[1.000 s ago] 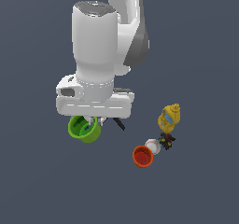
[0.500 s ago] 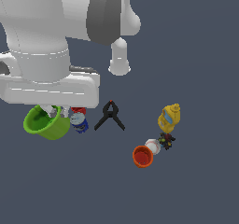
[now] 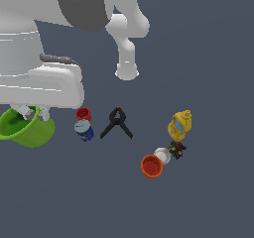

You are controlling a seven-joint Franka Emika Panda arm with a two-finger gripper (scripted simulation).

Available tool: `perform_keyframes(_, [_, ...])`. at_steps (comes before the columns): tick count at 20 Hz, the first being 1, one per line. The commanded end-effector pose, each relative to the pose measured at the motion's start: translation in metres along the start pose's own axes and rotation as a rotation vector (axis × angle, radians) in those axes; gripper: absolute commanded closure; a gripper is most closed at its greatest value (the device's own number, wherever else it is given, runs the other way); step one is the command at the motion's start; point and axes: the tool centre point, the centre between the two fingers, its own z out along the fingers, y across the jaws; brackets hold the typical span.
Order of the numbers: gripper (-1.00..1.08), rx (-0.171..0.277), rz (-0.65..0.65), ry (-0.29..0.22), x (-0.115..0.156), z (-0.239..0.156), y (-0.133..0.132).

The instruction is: Pick up a designated object from a clutter of objects.

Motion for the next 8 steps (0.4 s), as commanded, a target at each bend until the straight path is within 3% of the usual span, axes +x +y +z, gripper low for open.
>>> perform_keyframes(1, [1.08, -0.001, -0.001, 0.002, 0.0029, -0.0048, 0.0049])
perform_keyframes(8, [1.08, -0.001, 0.000, 0.002, 0.0045, -0.0060, 0.0074])
